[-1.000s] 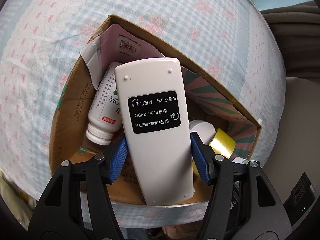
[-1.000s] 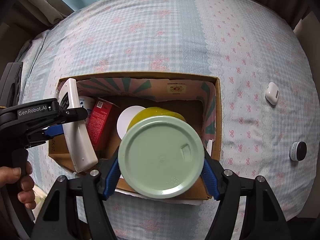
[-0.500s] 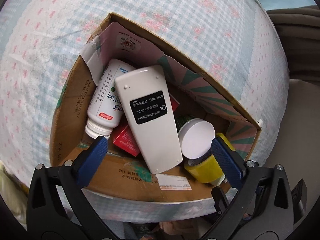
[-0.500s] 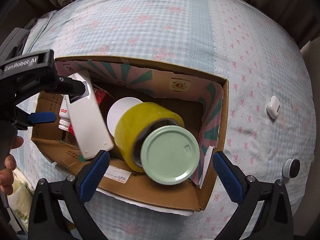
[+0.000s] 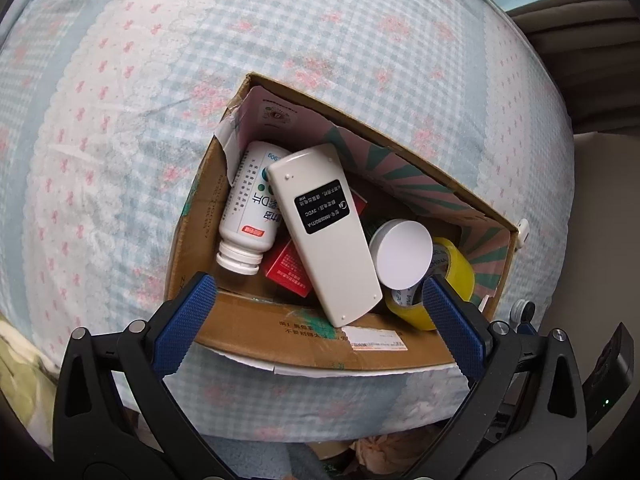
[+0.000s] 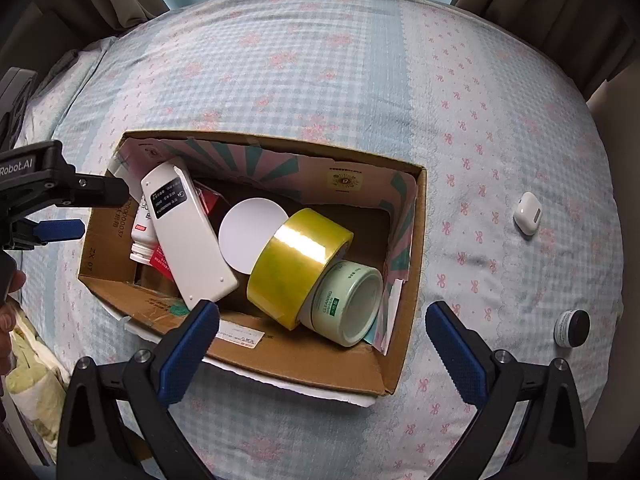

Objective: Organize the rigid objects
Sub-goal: 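Lift both open tools away from the box toward the remaining items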

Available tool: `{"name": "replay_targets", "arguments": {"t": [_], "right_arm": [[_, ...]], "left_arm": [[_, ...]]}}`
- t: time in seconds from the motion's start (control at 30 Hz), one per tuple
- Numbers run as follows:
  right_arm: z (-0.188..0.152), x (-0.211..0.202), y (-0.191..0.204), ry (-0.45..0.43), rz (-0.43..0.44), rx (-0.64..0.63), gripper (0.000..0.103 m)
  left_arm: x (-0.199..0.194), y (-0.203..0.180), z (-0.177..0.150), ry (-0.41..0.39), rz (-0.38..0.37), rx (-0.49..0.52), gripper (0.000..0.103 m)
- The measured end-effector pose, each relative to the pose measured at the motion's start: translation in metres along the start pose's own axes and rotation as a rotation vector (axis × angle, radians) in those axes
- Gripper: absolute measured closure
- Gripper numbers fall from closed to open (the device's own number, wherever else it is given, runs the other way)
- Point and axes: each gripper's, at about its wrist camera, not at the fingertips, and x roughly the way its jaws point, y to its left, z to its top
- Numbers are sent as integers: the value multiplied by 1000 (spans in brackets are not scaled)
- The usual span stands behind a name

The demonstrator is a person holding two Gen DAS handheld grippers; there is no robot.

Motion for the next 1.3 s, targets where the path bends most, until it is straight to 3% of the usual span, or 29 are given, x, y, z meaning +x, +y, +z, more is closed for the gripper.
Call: {"name": "replay_targets", "arguments": {"t": [0.33, 0.63, 0.8, 1.0, 1.17, 1.3], "right_arm": [[-5, -34, 8, -34, -13, -25, 0], [-19, -80, -16, -95, -17, 92, 0], [-35, -112, -52, -159, -51, 210, 0], [-65, -145, -110, -249, -124, 362, 0], [-89, -157, -159, -275, -184, 454, 0], [-106, -161, -199, -284, -210, 531, 0]], "left_arm": [[-37, -2, -22, -85, -23, 41, 0], [-72, -25, -48, -164, 6, 168, 0], [-87, -65, -59, -214, 3, 276, 0], [-104, -127, -74, -295, -59, 397, 0], [-108, -189, -89, -344, -60, 524, 0], [-92, -245, -98, -337, -45, 637, 0]]}}
